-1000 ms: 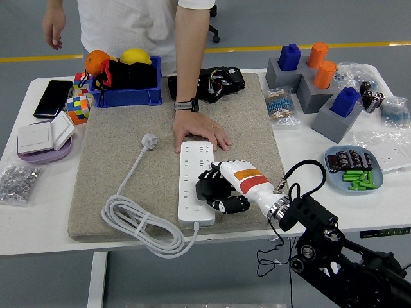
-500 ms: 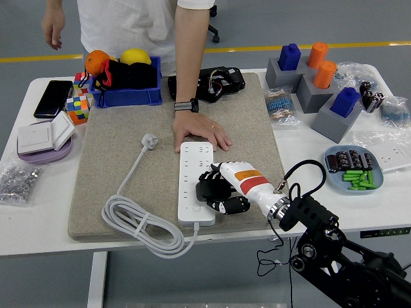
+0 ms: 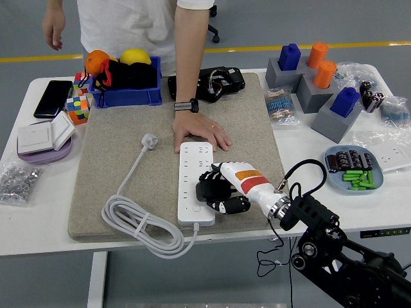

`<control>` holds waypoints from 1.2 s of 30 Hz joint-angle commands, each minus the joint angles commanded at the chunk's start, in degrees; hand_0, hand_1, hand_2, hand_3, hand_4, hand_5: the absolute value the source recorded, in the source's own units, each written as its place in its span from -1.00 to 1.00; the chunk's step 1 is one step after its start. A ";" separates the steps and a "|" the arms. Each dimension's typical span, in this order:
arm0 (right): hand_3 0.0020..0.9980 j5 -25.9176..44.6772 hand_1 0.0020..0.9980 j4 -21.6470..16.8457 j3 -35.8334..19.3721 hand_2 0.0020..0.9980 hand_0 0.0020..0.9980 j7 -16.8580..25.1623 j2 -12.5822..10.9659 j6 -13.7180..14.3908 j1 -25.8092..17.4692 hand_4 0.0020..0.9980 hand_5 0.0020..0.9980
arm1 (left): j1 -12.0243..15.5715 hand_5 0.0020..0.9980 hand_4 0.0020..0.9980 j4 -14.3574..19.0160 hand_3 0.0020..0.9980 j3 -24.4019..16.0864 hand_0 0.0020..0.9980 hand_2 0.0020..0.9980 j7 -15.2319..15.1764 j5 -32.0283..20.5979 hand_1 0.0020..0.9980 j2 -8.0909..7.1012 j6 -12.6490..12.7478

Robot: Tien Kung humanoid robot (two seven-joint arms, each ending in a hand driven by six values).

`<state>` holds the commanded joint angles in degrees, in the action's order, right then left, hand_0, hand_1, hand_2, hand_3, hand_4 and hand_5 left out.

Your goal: Press the white button,pick up the black plug,place it near the board,insert it into the board

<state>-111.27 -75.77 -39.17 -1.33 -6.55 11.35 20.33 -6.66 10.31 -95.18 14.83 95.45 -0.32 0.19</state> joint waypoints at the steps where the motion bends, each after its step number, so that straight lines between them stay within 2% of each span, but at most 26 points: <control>1: 0.21 0.10 0.15 0.01 -0.03 0.15 0.16 0.07 0.00 -0.10 0.01 0.52 -1.00 | 0.01 -0.47 0.17 0.00 0.15 0.00 -0.07 0.02 0.00 -0.01 -0.01 0.00 0.00; 3: 0.21 0.25 0.15 0.03 -0.07 0.15 0.16 0.22 0.00 -0.16 0.02 0.52 -1.00 | 0.02 -0.47 0.17 0.00 0.15 -0.01 -0.07 0.02 0.01 -0.04 -0.01 0.01 0.00; 4: 0.22 0.30 0.25 0.04 -0.09 0.17 0.35 0.27 0.00 -0.19 0.01 0.59 -1.00 | 0.04 -0.47 0.17 0.00 0.15 -0.01 -0.07 0.02 0.01 -0.04 -0.01 0.01 0.01; 9: 0.22 0.66 0.25 0.15 -0.08 0.17 0.35 0.63 0.03 -0.25 -0.01 0.59 -1.00 | 0.07 -0.47 0.17 0.00 0.15 0.03 -0.07 0.02 0.03 -0.08 -0.01 0.04 0.03; 10: 0.25 0.76 0.36 0.16 -0.04 0.23 0.41 0.70 0.01 -0.29 0.01 0.64 -1.00 | 0.03 -0.46 0.17 0.00 0.15 0.03 -0.07 0.02 0.04 -0.10 -0.01 0.04 0.04; 15: 0.25 1.18 0.36 0.31 -0.02 0.23 0.41 0.90 -0.03 -0.40 0.07 0.64 -1.00 | -0.05 -0.46 0.17 0.00 0.15 0.10 -0.07 0.02 0.06 -0.04 -0.01 0.00 0.03; 16: 0.30 1.23 0.44 0.35 -0.02 0.33 0.48 0.91 -0.03 -0.43 0.08 0.72 -0.97 | -0.07 -0.47 0.17 0.00 0.15 0.13 -0.07 0.02 0.06 -0.01 -0.01 -0.01 0.02; 36: 0.34 1.65 0.51 0.83 0.25 0.40 0.56 1.43 0.07 -0.44 -0.03 0.74 -0.97 | 0.11 -0.47 0.16 0.00 0.15 0.51 -0.07 0.02 0.25 0.13 -0.01 -0.04 -0.13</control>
<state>-109.61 -74.94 -38.92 0.11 -6.48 10.91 20.30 -6.55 10.31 -94.68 15.08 95.58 -0.36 0.07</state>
